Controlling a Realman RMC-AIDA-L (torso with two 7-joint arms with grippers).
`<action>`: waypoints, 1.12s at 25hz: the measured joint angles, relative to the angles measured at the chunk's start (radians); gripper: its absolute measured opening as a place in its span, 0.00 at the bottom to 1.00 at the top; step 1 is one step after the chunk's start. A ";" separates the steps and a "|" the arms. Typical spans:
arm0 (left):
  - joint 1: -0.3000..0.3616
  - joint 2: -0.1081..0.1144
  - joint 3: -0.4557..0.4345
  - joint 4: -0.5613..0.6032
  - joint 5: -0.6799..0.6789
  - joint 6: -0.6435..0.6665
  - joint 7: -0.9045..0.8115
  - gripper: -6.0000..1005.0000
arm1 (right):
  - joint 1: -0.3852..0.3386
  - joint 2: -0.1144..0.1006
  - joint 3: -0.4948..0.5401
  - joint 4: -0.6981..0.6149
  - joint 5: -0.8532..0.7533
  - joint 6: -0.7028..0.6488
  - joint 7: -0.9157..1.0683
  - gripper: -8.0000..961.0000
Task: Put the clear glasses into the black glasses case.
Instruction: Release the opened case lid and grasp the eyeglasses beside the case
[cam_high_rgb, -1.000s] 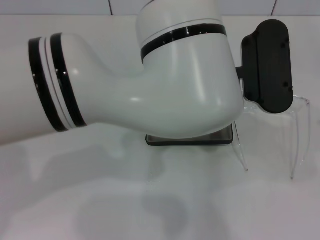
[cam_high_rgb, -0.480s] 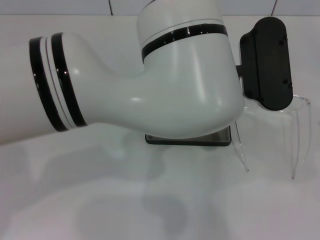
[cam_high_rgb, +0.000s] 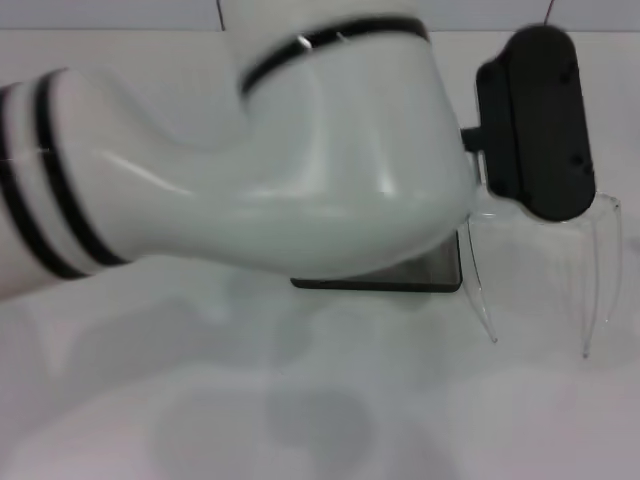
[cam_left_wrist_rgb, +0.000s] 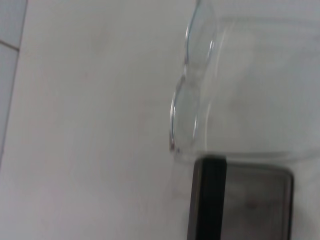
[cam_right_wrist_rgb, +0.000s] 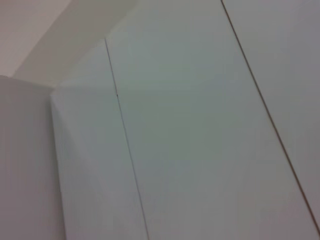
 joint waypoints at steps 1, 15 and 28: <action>0.027 0.000 -0.028 0.039 -0.008 0.003 0.019 0.49 | 0.008 -0.002 -0.001 -0.028 -0.015 0.010 0.029 0.90; 0.619 0.009 -0.689 0.367 -0.968 -0.240 0.805 0.48 | 0.247 0.001 -0.239 -0.642 -0.578 0.138 0.445 0.88; 0.674 0.014 -1.192 -0.394 -1.689 0.223 1.264 0.46 | 0.526 0.047 -0.565 -0.758 -1.039 0.237 0.709 0.87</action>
